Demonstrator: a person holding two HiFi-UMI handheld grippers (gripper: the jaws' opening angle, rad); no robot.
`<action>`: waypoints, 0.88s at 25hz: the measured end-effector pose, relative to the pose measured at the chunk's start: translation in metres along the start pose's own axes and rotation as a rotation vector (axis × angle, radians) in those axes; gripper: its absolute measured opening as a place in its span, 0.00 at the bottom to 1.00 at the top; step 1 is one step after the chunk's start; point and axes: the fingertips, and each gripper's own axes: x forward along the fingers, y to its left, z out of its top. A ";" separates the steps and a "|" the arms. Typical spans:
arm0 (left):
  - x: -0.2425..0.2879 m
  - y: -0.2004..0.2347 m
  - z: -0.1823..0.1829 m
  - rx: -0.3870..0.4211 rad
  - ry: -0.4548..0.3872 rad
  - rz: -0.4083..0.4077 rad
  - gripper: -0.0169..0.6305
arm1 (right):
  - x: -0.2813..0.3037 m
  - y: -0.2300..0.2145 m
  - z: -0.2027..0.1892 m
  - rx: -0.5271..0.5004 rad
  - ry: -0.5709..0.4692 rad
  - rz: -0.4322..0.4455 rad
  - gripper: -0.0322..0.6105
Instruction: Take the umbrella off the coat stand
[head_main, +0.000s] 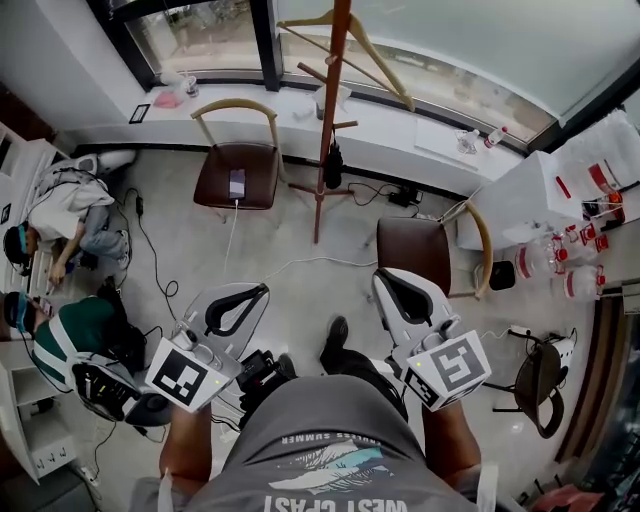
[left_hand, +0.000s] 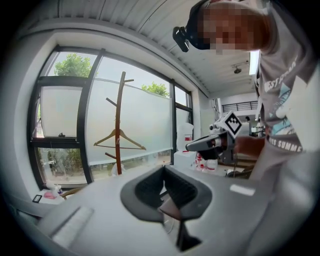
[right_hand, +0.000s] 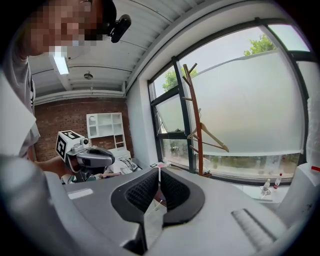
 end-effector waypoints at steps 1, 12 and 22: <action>0.006 0.002 0.001 -0.003 0.002 0.008 0.03 | 0.004 -0.007 0.002 -0.001 0.001 0.009 0.07; 0.062 0.010 0.019 -0.008 0.001 0.082 0.03 | 0.025 -0.068 0.017 -0.028 -0.007 0.084 0.07; 0.085 0.004 0.035 0.023 0.012 0.125 0.03 | 0.029 -0.098 0.019 -0.023 -0.027 0.133 0.07</action>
